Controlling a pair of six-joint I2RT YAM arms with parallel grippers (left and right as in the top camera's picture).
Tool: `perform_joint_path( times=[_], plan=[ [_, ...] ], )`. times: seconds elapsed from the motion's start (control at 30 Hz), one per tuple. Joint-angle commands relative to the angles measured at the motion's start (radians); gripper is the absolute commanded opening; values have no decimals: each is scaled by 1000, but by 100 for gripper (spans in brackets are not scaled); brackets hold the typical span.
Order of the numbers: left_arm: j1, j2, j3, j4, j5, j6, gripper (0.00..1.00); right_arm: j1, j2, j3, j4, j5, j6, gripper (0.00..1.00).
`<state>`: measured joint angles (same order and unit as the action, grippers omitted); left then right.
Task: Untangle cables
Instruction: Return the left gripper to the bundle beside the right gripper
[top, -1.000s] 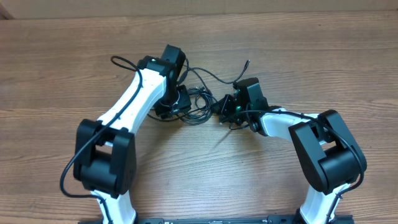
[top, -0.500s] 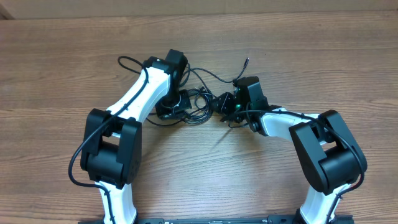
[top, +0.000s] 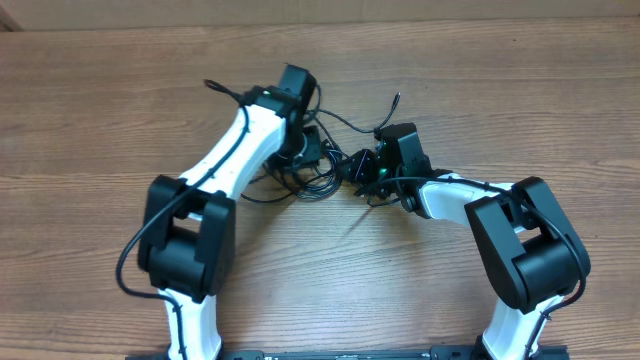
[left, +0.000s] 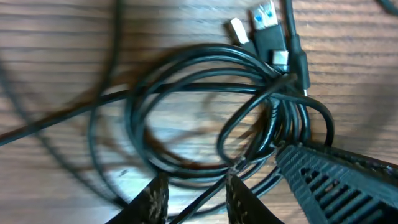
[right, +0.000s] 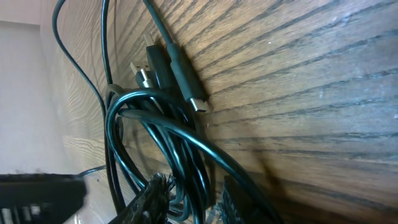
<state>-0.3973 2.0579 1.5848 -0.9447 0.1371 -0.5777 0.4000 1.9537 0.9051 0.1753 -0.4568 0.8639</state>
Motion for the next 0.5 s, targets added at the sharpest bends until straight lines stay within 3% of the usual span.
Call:
perform_joint_path(
  times=[0.0,0.17,0.3,0.47],
  plan=[
    [-25,61,5,15,-5,-13,31,-3,3,-2,1,31,-1,28],
    [-30,90,5,39,-6,-13,27,-2,3,-2,2,38,-1,31],
    [-29,93,5,48,-7,-1,4,-1,3,-2,2,63,-1,32],
    [-32,92,6,47,-2,22,4,3,3,-2,2,76,-2,34]
  ],
)
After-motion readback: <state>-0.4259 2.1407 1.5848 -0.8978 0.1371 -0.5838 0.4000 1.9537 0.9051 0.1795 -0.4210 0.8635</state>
